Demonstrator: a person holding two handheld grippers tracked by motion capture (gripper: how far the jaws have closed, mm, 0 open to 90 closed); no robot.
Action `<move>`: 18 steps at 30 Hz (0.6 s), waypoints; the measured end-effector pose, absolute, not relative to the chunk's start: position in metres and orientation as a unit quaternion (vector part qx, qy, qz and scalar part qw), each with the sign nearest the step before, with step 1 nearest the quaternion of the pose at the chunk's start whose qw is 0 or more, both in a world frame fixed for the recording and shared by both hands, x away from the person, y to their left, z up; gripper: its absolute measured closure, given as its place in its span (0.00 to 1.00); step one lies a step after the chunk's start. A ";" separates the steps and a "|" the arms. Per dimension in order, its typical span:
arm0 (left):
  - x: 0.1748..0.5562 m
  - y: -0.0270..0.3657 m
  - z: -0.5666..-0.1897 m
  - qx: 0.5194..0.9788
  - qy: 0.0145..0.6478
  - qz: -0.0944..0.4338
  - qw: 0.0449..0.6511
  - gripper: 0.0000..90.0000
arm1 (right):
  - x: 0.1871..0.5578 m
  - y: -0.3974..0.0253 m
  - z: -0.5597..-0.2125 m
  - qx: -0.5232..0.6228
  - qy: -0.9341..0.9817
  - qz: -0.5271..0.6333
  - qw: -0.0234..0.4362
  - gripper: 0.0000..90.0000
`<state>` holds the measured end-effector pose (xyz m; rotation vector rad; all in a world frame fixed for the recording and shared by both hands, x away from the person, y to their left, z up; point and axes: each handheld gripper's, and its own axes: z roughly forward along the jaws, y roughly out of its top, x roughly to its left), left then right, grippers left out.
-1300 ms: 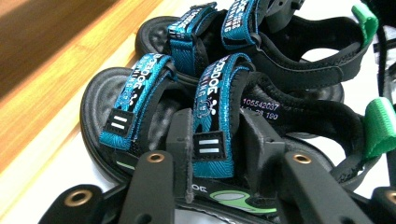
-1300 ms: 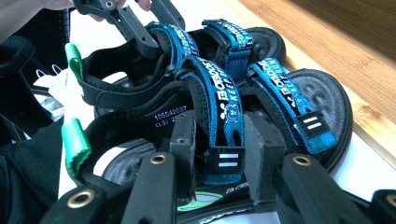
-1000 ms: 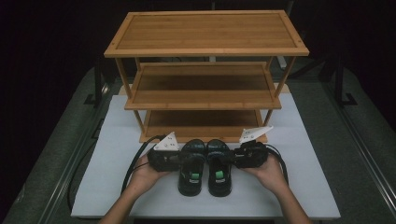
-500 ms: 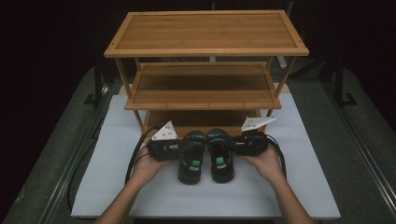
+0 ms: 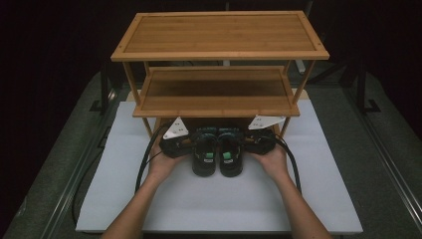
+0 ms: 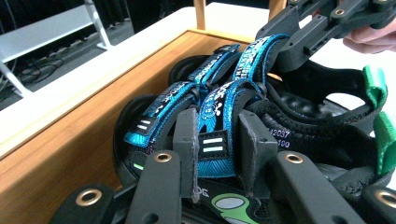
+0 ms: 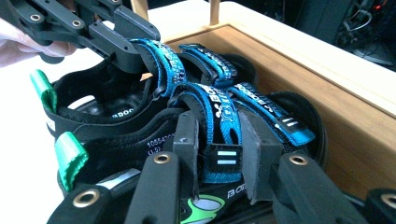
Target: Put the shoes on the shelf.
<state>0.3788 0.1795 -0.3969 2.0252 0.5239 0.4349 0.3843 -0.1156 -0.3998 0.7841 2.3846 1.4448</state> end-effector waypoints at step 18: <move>0.382 0.178 -0.408 0.842 0.207 0.153 0.474 0.78 | 0.384 -0.113 -0.410 0.269 0.822 0.489 0.119 0.76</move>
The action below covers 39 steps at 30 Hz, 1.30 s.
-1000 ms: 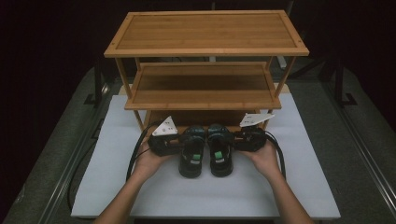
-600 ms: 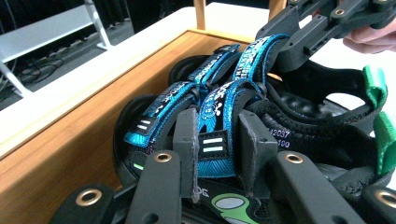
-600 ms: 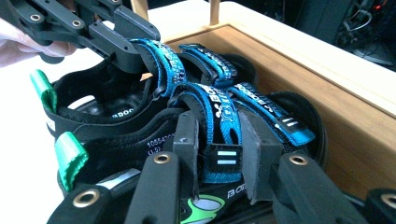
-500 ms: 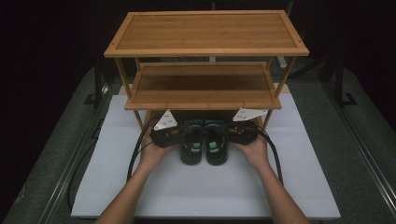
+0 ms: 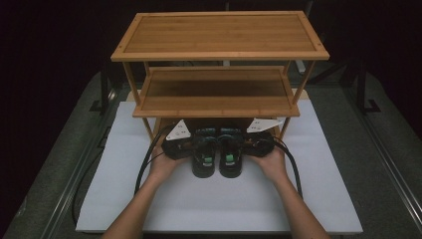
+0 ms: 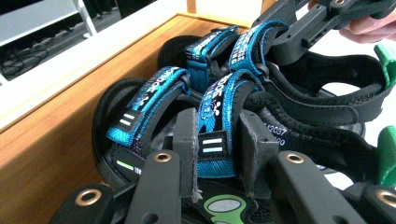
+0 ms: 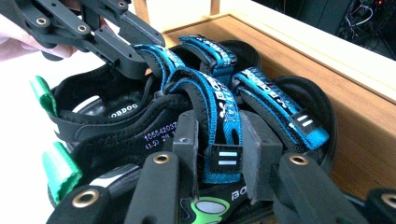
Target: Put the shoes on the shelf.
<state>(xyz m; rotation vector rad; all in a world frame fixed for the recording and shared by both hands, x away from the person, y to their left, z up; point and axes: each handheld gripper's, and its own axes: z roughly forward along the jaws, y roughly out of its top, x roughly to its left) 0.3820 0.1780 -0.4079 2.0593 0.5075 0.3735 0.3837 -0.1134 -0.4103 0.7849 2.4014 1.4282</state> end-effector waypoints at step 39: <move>0.335 0.194 -0.436 0.884 0.223 0.110 0.396 0.12 | 0.330 -0.131 -0.444 0.314 0.850 0.414 0.091 0.23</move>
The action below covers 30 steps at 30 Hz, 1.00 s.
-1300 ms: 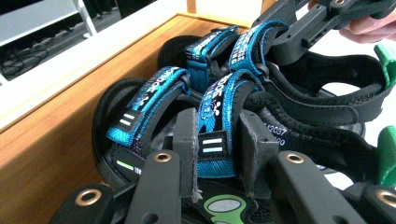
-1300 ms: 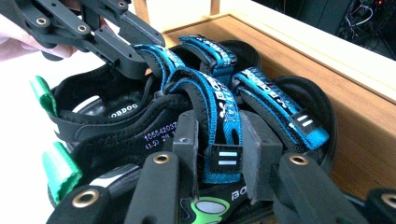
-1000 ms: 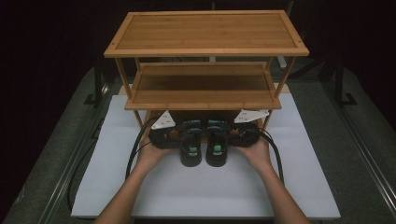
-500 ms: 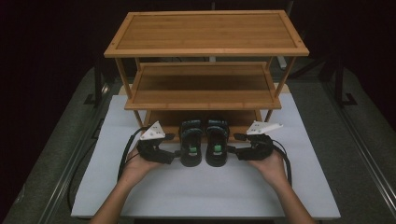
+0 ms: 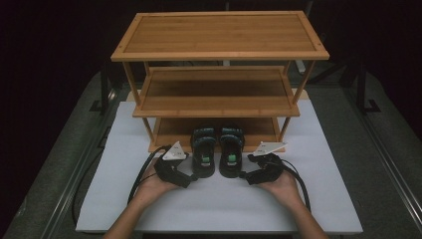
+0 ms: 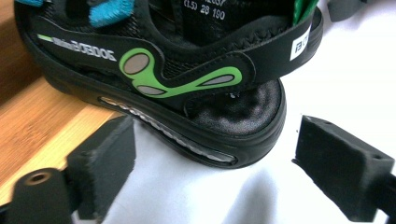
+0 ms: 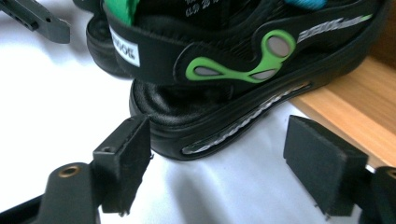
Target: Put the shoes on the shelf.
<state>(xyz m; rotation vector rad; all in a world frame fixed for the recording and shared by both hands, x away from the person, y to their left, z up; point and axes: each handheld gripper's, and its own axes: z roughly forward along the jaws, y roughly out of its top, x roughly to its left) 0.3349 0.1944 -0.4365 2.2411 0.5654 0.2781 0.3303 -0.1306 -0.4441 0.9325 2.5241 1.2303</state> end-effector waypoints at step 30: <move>0.355 0.177 -0.449 0.886 0.213 0.137 0.388 0.09 | 0.344 -0.101 -0.455 0.305 0.861 0.395 0.098 0.13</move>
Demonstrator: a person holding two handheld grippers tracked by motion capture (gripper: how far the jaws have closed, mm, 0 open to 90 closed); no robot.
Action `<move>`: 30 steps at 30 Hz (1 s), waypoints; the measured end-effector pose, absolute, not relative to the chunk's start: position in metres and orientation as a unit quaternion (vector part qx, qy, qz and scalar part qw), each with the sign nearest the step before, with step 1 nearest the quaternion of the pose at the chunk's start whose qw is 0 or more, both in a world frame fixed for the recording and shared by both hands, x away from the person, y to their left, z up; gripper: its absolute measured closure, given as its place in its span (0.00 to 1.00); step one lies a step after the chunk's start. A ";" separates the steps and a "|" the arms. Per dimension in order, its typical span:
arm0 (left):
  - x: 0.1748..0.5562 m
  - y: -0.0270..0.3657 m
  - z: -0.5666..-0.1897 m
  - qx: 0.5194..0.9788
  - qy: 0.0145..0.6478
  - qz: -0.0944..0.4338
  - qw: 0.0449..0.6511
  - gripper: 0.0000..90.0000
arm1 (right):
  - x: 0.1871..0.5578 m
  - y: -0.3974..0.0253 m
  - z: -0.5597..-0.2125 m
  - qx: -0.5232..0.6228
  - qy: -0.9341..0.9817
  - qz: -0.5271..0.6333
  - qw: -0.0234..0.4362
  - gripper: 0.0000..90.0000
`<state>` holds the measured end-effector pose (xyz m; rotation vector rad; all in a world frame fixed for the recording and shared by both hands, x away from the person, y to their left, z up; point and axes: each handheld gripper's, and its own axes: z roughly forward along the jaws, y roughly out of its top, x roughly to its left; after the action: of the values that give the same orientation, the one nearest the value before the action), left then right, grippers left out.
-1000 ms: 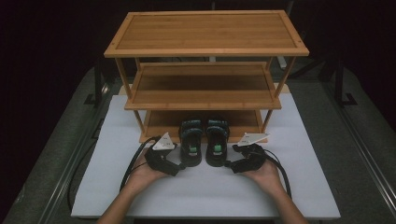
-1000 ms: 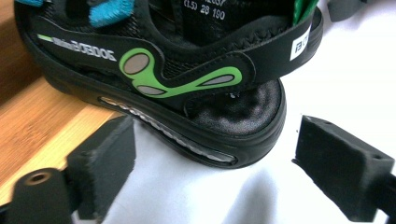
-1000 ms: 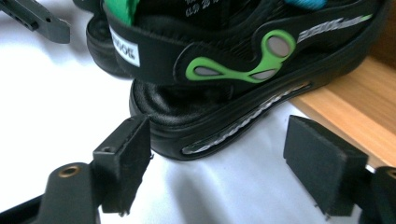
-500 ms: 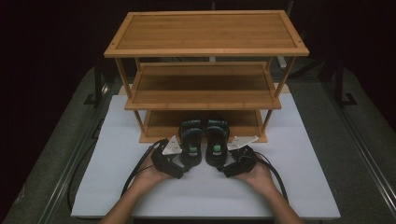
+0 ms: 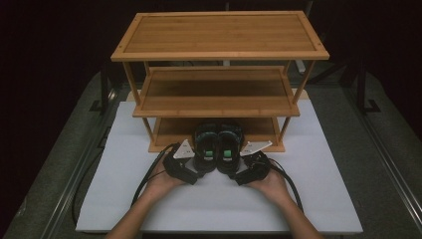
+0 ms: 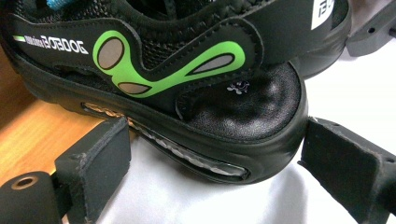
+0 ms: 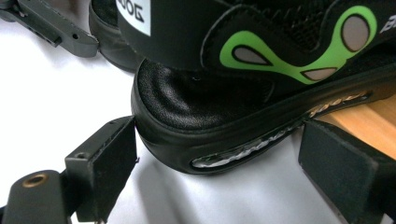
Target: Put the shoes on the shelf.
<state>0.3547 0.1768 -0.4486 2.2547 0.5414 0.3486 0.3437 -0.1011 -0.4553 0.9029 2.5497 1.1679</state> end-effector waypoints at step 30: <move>0.401 0.177 -0.441 0.862 0.242 0.129 0.427 0.16 | 0.385 -0.102 -0.443 0.315 0.844 0.416 0.124 0.18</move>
<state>0.4009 0.1769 -0.4411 2.1525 0.6057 0.3216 0.3853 -0.1018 -0.4425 0.9174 2.4612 1.2138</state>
